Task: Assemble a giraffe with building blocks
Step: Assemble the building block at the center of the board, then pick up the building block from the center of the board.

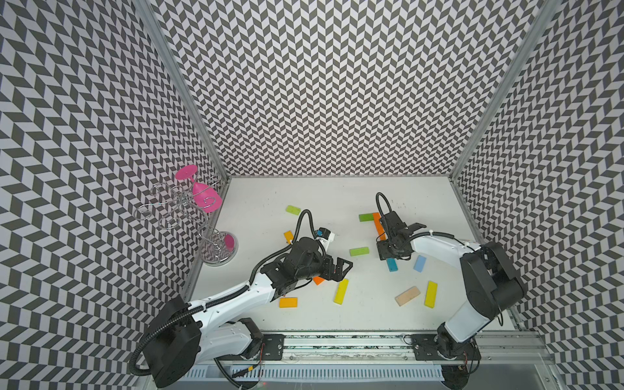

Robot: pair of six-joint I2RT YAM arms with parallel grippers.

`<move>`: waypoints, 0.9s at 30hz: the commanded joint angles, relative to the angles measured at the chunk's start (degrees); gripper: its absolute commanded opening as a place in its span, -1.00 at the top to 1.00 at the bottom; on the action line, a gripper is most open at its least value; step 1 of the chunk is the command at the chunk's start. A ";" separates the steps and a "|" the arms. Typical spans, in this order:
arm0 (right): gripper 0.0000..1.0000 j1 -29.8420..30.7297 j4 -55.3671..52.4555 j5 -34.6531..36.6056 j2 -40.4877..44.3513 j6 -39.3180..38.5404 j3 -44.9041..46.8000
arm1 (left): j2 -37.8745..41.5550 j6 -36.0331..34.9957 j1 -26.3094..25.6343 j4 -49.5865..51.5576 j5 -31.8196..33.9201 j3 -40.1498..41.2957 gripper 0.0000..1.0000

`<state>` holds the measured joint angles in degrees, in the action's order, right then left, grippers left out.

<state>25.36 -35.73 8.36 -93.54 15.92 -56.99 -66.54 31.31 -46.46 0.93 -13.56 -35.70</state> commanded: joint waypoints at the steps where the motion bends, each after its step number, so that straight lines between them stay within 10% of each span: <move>1: -0.59 -0.14 -2.53 1.15 6.32 3.30 -2.86 | 0.54 -0.44 0.34 -0.78 -0.85 -1.43 -0.98; 15: -0.58 -8.75 -9.42 5.14 25.07 25.61 5.44 | 1.37 -1.48 0.14 -0.93 -2.48 -0.79 -0.97; 27: -0.57 -15.61 1.49 2.00 20.99 24.49 15.97 | 2.46 -1.60 0.05 -0.24 -2.52 -0.32 -0.97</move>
<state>10.96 -39.64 11.49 -70.67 40.23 -42.00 -65.69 30.28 -46.46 0.99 -15.90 -35.70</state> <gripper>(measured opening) 0.787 0.984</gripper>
